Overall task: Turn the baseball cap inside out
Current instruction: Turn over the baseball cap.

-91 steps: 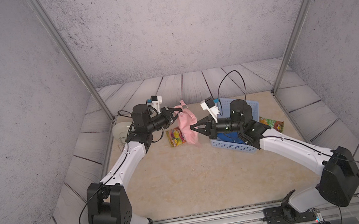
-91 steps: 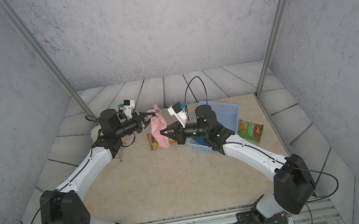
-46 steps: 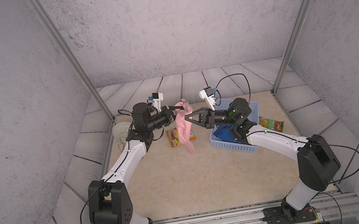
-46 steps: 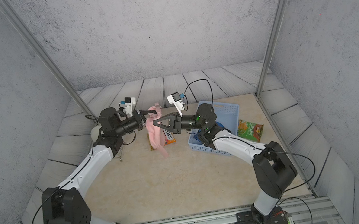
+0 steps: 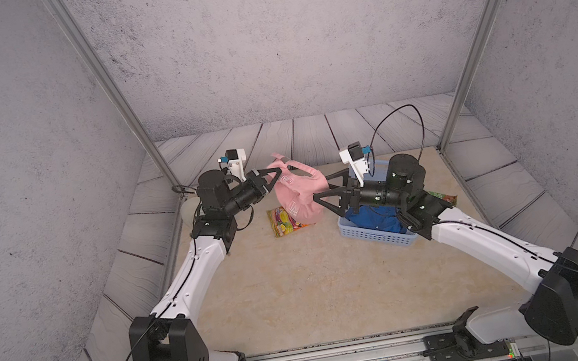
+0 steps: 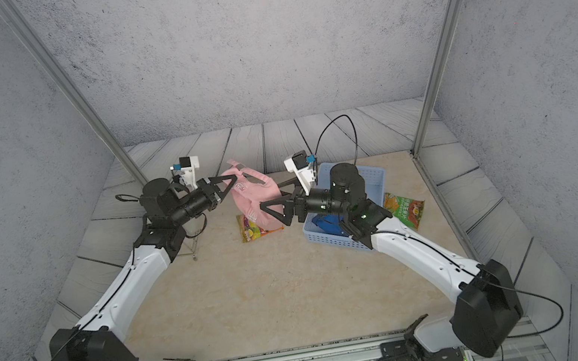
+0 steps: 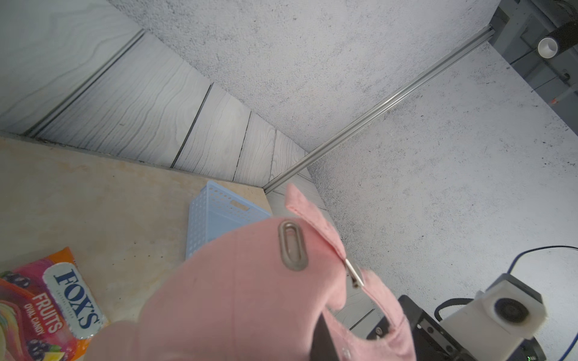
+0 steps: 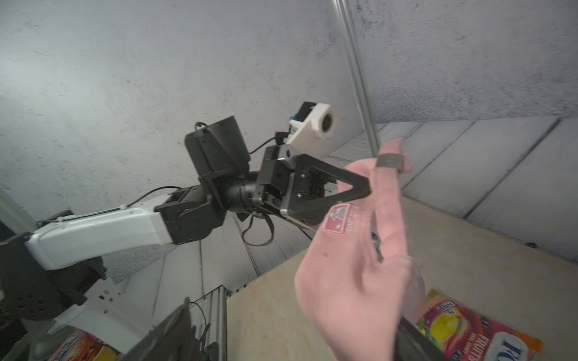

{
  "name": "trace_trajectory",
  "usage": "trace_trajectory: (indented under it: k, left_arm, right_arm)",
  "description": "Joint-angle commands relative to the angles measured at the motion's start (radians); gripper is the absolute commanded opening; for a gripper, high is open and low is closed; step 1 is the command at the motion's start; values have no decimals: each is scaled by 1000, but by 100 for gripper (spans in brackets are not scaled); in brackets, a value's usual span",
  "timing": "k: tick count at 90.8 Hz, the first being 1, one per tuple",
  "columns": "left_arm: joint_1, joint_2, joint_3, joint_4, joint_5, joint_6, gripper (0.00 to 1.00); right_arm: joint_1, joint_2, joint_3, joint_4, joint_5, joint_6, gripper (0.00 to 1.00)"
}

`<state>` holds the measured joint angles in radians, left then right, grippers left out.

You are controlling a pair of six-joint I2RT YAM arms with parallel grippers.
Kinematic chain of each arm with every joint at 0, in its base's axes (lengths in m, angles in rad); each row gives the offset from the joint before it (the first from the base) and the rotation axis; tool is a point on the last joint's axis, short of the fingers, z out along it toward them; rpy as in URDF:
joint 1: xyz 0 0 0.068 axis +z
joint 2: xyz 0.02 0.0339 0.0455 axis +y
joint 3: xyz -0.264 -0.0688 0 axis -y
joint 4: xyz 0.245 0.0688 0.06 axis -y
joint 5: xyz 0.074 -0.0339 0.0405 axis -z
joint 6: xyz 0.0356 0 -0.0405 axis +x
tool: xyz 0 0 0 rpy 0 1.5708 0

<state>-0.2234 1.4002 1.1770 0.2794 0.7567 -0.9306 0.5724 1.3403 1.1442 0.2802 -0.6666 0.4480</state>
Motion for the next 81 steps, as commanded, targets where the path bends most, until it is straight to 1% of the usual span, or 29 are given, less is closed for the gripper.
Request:
trace_trajectory:
  k: [1, 13, 18, 23, 31, 47, 53, 59, 64, 71, 81]
  left_arm:
    - [10, -16, -7, 71, 43, 38, 0]
    - [10, -10, 20, 46, 99, 65, 0]
    - [10, -10, 29, 30, 118, 79, 0]
    - [8, -11, 37, 14, 131, 97, 0]
    - [5, -11, 47, -24, 147, 126, 0]
    - [-20, -13, 51, -56, 195, 175, 0]
    - [-32, -15, 56, -75, 187, 186, 0]
    - [-45, -18, 61, -101, 154, 192, 0]
    - [-58, -17, 70, -112, 135, 195, 0]
    - [-79, -13, 88, -116, 128, 197, 0]
    - [-102, -8, 108, -116, 127, 196, 0]
  right_arm:
    - [-7, -38, -11, -132, 198, -82, 95]
    - [-7, -48, -6, -218, 314, -132, 100]
    - [-8, -55, -9, -229, 333, -148, 100]
    - [-8, -57, 0, -239, 301, -186, 100]
    - [-8, -47, 28, -250, 192, -221, 100]
    - [-8, 31, 123, -307, 31, -231, 100]
    - [-8, 67, 161, -337, -26, -225, 100]
    - [-6, 99, 204, -352, -82, -207, 100]
    - [-1, 109, 211, -342, -81, -197, 100]
    - [3, 112, 199, -335, -29, -214, 100]
    - [7, 131, 230, -414, 21, -260, 100]
